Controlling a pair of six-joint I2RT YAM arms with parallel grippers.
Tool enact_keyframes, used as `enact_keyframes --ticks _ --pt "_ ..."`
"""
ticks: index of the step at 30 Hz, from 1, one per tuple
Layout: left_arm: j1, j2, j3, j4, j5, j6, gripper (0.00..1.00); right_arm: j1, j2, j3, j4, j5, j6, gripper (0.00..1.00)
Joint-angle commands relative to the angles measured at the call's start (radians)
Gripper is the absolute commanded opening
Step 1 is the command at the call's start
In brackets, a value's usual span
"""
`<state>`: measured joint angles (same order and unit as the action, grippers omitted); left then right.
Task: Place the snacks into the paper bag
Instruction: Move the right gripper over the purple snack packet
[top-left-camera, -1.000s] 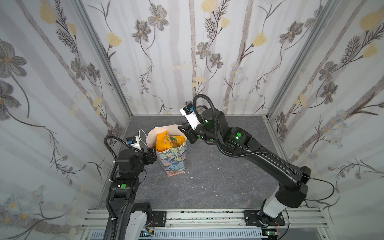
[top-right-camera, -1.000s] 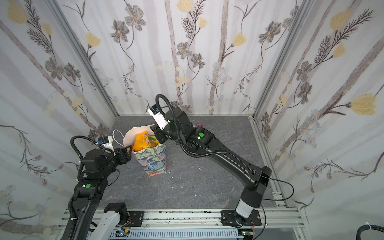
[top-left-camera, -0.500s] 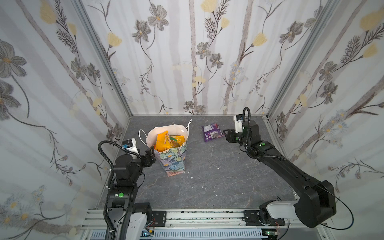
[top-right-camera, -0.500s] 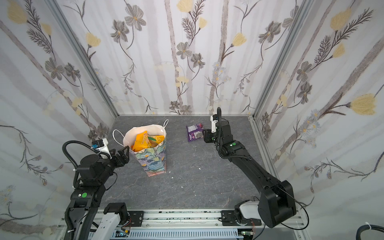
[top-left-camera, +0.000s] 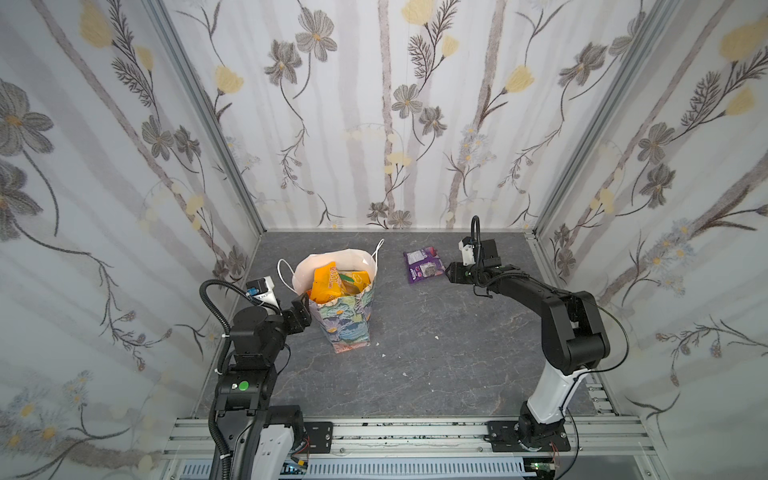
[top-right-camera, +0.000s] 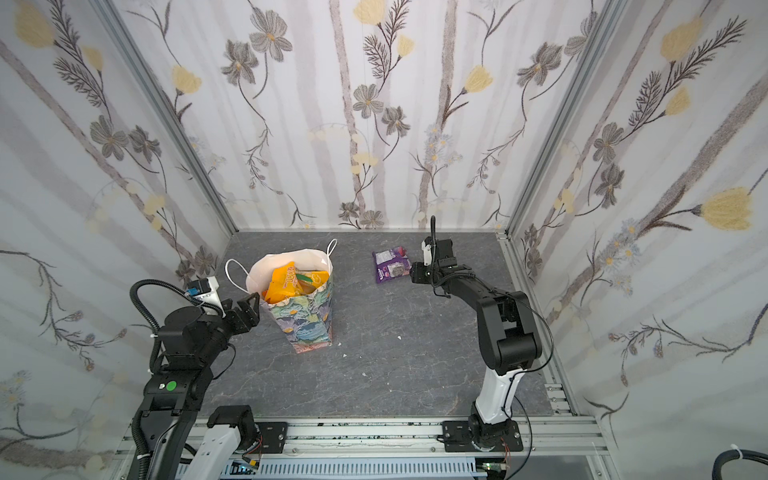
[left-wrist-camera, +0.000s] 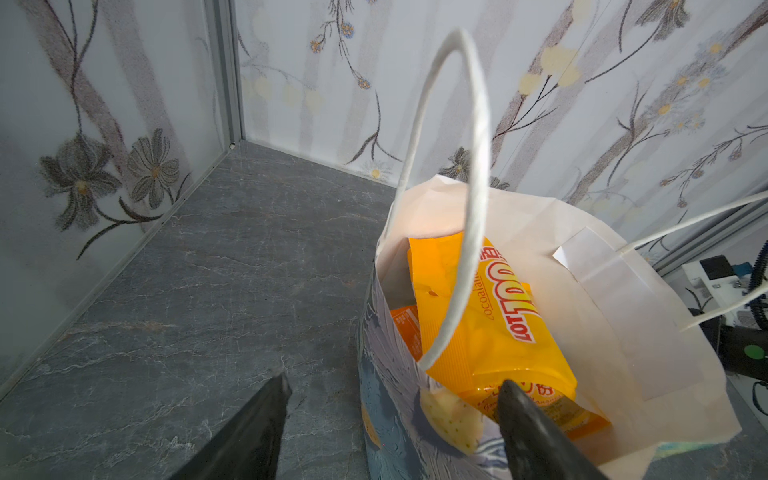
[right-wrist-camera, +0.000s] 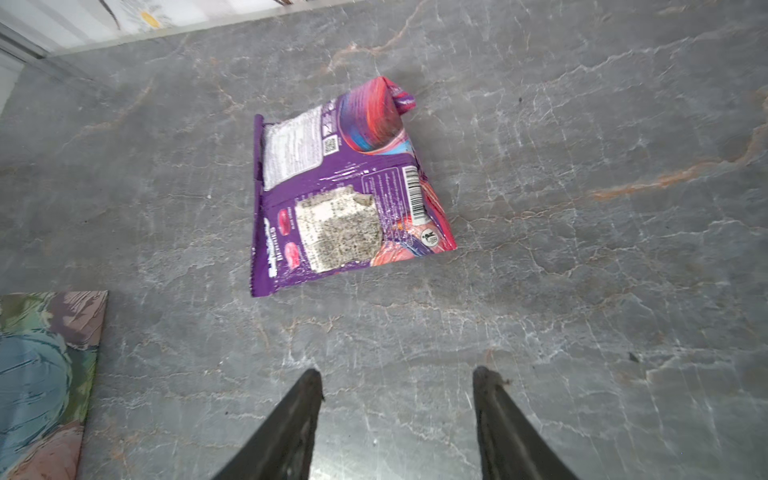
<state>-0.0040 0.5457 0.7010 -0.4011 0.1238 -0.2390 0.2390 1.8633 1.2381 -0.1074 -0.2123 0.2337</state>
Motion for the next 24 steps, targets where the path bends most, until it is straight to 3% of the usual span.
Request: enact_keyframes --ticks 1,10,24 --pt "0.001 0.014 0.008 0.010 -0.016 0.000 0.79 -0.016 0.051 0.034 0.015 -0.072 -0.029 0.59" --pt "0.001 0.017 0.014 0.007 -0.014 -0.005 0.79 -0.053 0.181 0.122 0.054 -0.234 -0.016 0.62" --pt "0.001 0.013 0.011 0.008 -0.007 -0.004 0.79 -0.075 0.236 0.191 0.040 -0.245 -0.022 0.64"
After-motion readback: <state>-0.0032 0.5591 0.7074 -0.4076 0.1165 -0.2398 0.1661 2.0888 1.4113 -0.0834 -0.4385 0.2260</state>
